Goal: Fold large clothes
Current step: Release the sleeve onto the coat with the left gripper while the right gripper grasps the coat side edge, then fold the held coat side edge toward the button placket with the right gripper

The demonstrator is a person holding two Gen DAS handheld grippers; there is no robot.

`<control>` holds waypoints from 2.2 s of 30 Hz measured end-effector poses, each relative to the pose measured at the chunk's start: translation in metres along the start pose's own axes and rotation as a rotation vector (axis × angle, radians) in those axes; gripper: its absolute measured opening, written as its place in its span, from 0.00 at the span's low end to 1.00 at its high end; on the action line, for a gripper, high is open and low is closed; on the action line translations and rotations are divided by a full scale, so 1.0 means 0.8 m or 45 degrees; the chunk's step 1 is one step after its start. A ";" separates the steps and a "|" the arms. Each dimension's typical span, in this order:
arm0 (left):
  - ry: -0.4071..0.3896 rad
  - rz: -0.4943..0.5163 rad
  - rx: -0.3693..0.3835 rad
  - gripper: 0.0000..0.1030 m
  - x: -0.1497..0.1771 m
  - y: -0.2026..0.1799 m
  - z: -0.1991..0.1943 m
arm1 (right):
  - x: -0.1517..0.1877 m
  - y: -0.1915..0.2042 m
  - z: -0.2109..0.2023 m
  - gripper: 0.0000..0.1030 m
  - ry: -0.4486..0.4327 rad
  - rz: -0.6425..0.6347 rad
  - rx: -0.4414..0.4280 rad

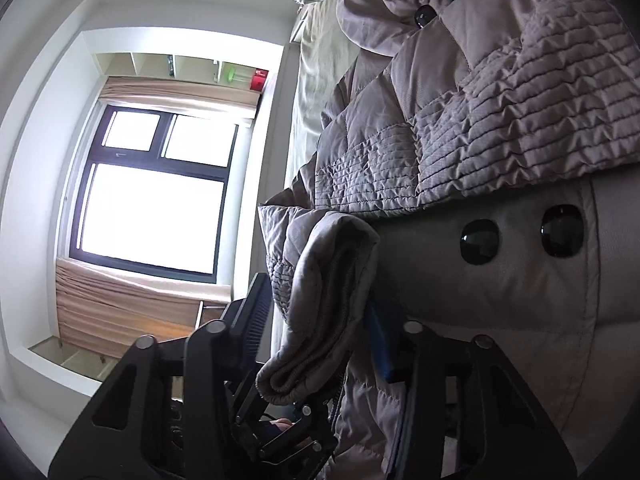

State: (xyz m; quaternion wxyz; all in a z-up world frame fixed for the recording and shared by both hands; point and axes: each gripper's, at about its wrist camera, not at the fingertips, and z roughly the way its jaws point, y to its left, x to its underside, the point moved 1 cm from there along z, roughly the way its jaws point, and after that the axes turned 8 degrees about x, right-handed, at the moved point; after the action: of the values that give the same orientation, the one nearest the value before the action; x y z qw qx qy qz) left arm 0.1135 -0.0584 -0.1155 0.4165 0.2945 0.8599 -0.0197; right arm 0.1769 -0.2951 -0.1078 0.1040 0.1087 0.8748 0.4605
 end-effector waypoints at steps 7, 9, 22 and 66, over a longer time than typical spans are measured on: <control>-0.098 -0.053 -0.016 0.81 -0.004 0.007 -0.020 | -0.022 0.040 -0.020 0.16 -0.090 -0.145 0.123; -0.134 -0.070 -0.051 0.86 -0.005 0.015 -0.029 | -0.033 0.047 -0.042 0.16 -0.140 -0.151 0.123; -0.055 -0.385 -0.257 0.90 -0.007 0.127 0.028 | -0.120 0.105 -0.243 0.15 -0.509 -0.164 -0.001; -0.063 -0.648 -0.210 0.83 -0.006 0.244 0.009 | -0.106 -0.114 -0.235 0.10 -0.672 -0.015 0.634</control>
State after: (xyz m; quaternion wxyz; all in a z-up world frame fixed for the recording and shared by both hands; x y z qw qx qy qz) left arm 0.2233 0.0983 -0.0752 0.4417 0.0334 0.8945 -0.0608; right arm 0.1962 -0.5167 -0.0722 0.2992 0.2407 0.9039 0.1887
